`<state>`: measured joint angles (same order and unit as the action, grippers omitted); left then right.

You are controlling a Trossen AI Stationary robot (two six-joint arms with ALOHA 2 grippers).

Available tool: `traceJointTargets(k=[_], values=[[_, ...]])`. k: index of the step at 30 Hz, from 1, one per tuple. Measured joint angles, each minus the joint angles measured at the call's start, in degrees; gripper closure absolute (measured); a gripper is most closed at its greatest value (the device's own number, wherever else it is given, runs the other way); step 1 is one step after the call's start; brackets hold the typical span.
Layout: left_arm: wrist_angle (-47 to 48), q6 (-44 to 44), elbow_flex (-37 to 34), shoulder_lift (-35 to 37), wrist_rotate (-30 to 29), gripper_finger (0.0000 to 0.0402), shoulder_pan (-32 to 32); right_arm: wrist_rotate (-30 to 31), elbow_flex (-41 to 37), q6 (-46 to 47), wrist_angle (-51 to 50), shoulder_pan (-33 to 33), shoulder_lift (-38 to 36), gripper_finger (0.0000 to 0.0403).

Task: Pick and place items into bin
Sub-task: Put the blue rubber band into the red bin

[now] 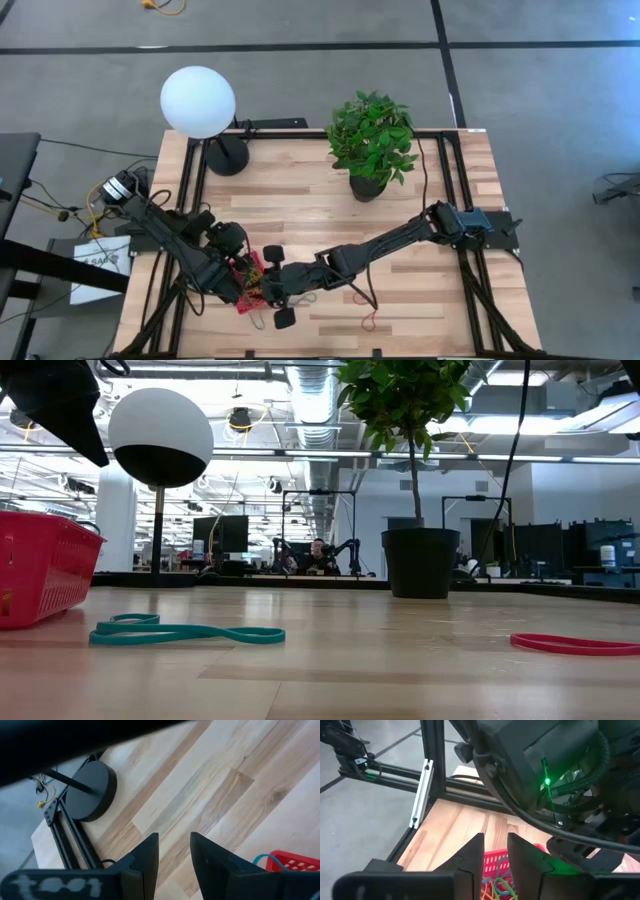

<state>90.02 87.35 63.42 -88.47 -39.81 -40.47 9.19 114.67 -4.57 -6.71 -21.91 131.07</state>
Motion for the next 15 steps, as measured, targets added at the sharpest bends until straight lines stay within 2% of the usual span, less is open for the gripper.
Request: traceJointTargets(k=[3,6,10,12,15], values=[[-0.01,0.0,0.0,0.0,0.0,0.0299,0.0,0.07,0.0,0.02,-3.28,0.28,-0.22,0.032],[-0.01,-0.07,0.0,0.0,0.02,0.0299,-0.03,0.08,-0.08,1.58,-13.7,0.3,-2.48,0.0321],[-1.87,-2.95,0.0,0.02,0.02,0.0299,-0.53,-0.04,0.08,9.98,-31.97,-0.51,-7.96,0.0324],[-5.96,-6.96,0.0,0.0,-0.02,0.0299,-1.14,0.47,0.07,13.29,-41.3,-1.64,-10.43,0.0325],[-16.41,-18.89,0.0,0.0,0.44,0.0299,-2.96,2.82,0.02,17.43,-50.72,-3.75,-12.75,0.0326]])
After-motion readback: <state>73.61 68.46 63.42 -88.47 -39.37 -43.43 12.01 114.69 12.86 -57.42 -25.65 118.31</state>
